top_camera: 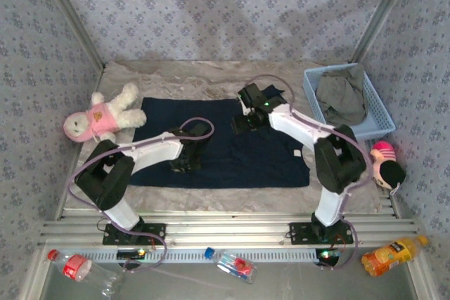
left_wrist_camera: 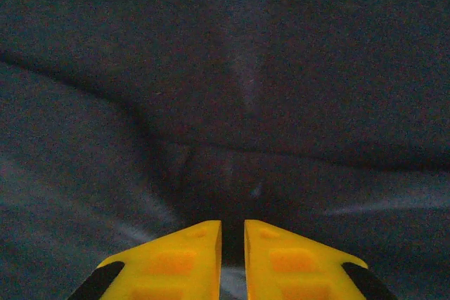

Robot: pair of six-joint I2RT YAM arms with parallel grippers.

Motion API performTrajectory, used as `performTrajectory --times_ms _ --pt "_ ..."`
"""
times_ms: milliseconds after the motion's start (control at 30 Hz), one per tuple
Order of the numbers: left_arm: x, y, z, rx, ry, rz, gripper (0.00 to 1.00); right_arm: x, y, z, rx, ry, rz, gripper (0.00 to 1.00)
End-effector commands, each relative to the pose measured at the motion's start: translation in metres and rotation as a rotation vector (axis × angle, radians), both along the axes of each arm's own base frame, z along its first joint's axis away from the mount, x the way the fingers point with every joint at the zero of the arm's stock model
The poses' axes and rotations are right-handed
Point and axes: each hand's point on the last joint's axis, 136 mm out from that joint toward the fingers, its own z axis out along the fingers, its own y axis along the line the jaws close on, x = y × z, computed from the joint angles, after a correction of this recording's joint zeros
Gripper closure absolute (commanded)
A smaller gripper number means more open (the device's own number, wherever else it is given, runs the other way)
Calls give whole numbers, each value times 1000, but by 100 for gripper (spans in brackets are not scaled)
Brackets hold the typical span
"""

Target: Fold and stack the mixed laundry pile

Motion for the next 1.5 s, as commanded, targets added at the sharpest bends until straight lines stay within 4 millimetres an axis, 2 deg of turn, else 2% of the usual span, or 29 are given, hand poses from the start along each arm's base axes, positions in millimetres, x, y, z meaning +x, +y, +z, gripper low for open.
performTrajectory --times_ms 0,133,267,367,500,633,700,767,800,833,900,1000,1067,1167,1200,1233,1333,1400,1467 --pt "-9 19 12 60 -7 -15 82 -45 -53 -26 -71 117 -153 37" --pt "-17 31 -3 97 39 -9 82 -83 -87 -68 -73 215 -291 44" --pt "-23 29 -19 98 87 -2 82 -111 -116 -92 -106 295 -393 46" --pt "-33 27 -24 89 124 -2 82 -131 -128 -95 -141 353 -411 46" --pt "-66 15 -24 25 198 -34 82 -162 -142 -95 -189 406 -439 46" --pt "-96 5 -12 16 238 -61 82 -189 -147 -94 -163 446 -446 45" --pt "-98 5 -2 18 231 -43 82 -189 -143 -86 -113 437 -439 43" --pt "-84 8 14 34 174 -43 81 -175 -139 -71 -63 388 -424 39" --pt "-72 8 25 41 137 -48 72 -163 -135 -58 -27 350 -417 35" --pt "-57 9 37 44 97 -40 56 -150 -133 -45 6 317 -414 31" --pt "-24 8 56 22 30 -21 42 -121 -129 -20 72 255 -408 28" --pt "31 9 80 -17 -78 21 38 -75 -134 10 114 169 -426 27" --pt "64 10 89 -57 -131 56 37 -46 -139 21 131 141 -447 27" --pt "107 14 98 -80 -207 98 36 -4 -146 22 147 109 -487 27" --pt "120 16 99 -82 -225 110 36 17 -148 31 159 73 -499 27" --pt "131 19 96 -84 -232 124 36 32 -151 30 160 60 -514 27" --pt "156 25 88 -93 -239 152 36 74 -157 19 165 56 -545 30" --pt "166 29 80 -88 -229 156 36 102 -160 10 152 54 -549 41" --pt "170 33 71 -74 -209 150 36 126 -165 0 117 58 -558 46"
